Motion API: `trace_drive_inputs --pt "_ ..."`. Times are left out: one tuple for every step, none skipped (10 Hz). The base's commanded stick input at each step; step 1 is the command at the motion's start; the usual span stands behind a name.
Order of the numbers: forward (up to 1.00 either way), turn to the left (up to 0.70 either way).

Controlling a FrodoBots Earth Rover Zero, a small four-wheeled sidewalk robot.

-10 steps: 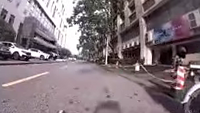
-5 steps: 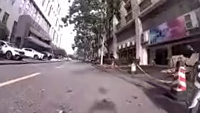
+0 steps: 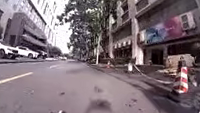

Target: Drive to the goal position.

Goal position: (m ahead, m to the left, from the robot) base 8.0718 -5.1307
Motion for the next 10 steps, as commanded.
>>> trace_drive_inputs --pt "0.0 -0.45" --pt "0.0 -0.45" --pt "0.0 -0.45" --pt "0.0 -0.45" --pt "0.0 -0.45" --pt "0.0 -0.45" --pt "0.0 -0.45" --pt "0.12 -0.49" --pt "0.15 -0.59" --pt "0.15 -0.6"
